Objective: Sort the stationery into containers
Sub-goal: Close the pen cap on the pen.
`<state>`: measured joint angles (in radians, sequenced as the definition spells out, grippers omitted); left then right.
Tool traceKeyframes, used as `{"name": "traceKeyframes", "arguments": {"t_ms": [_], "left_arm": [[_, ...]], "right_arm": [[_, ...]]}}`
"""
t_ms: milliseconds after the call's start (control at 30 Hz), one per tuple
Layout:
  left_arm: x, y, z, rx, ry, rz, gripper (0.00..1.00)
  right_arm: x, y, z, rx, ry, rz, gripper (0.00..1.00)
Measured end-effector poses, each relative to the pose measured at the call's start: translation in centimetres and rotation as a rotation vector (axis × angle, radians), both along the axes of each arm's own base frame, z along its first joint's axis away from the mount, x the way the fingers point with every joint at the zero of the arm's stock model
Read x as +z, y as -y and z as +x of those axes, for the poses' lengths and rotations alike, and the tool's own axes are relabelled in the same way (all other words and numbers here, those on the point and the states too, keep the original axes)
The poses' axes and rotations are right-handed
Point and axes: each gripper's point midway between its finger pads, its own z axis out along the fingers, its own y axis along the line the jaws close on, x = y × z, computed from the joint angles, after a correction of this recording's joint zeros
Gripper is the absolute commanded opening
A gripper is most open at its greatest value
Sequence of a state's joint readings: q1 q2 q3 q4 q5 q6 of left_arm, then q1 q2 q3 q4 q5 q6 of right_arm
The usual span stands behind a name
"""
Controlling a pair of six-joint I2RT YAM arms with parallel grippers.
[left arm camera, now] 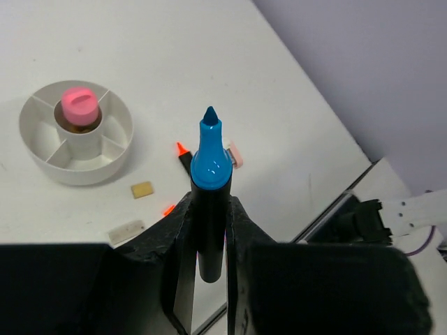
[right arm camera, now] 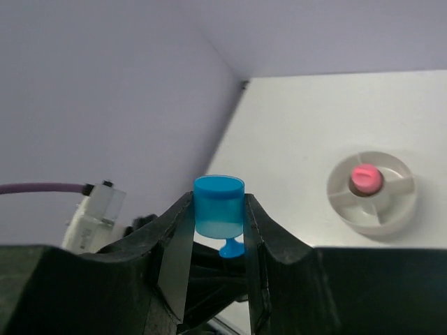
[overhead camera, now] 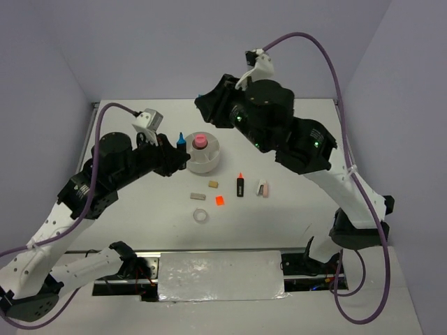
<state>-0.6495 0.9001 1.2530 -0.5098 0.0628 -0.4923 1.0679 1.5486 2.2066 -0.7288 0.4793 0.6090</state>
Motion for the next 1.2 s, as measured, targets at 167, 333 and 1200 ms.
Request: {"name": "traceKeyframes", "arguments": {"t_ms": [167, 333, 1200], "left_arm": [[-1.1, 0.3, 1.0, -0.011, 0.012, 0.08, 0.0], [-0.5, 1.6, 0.0, -0.119, 0.04, 0.06, 0.0], [-0.3, 4.4, -0.4, -0.26, 0.04, 0.019, 0.0]], "right_arm": [[-5.1, -1.3, 0.8, -0.083, -0.067, -0.18, 0.09], [-8.8, -1.4, 1.3, -0.111, -0.105, -0.293, 0.09], [-9.7, -1.9, 0.8, -0.092, -0.113, -0.314, 0.09]]}}
